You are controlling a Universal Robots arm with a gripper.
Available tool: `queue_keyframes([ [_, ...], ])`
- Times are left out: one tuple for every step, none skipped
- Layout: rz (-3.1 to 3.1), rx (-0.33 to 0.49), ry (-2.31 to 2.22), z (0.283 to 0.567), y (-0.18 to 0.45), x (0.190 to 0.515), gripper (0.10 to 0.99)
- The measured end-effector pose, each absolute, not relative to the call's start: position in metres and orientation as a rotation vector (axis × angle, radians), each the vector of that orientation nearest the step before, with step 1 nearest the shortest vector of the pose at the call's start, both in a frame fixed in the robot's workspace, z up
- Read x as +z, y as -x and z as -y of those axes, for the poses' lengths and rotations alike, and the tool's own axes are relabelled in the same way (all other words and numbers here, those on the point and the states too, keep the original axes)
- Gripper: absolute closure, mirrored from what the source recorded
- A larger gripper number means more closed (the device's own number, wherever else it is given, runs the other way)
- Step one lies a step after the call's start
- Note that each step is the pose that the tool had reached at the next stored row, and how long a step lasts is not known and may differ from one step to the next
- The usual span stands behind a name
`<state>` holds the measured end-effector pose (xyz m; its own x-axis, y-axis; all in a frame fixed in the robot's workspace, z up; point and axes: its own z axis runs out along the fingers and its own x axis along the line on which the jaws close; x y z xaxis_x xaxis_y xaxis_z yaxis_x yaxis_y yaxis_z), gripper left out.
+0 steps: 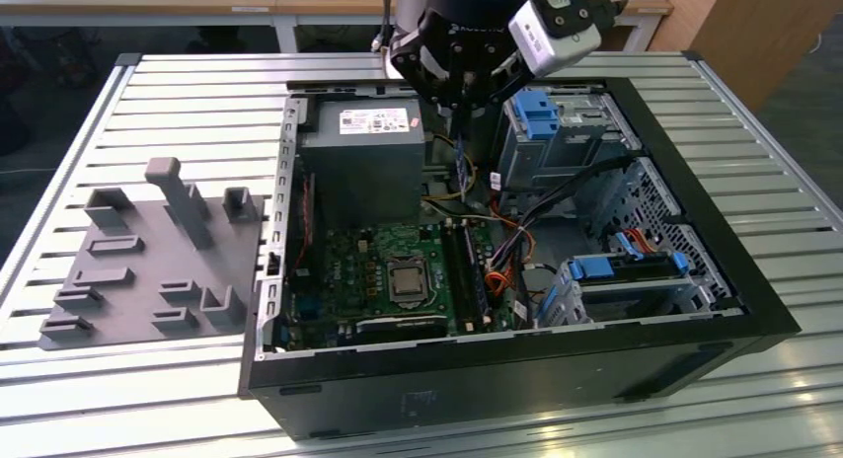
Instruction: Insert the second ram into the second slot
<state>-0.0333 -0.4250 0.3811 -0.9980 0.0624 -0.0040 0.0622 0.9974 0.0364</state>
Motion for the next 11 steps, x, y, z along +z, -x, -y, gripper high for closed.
queue_keyframes([
  [-3.135,0.057,-0.098,0.4251,0.0333,0.381,0.949],
  [-3.135,0.057,-0.098,0.4251,0.0333,0.3808,0.949],
  [-3.135,0.057,-0.098,0.4251,0.0333,0.3805,0.949],
  [-3.135,0.057,-0.098,0.4251,0.0333,0.3803,0.949],
  [-3.135,0.057,-0.098,0.4251,0.0333,0.38,0.949],
  [-3.136,0.057,-0.098,0.4251,0.0333,0.3797,0.949],
  [-3.136,0.057,-0.098,0.4251,0.0333,0.3792,0.949],
  [-3.136,0.057,-0.098,0.4251,0.0333,0.3789,0.949],
  [-3.136,0.057,-0.098,0.4253,0.0333,0.3786,0.949],
  [-3.136,0.057,-0.098,0.4256,0.0333,0.378,0.949],
  [-3.136,0.057,-0.098,0.4256,0.0333,0.3775,0.949],
])
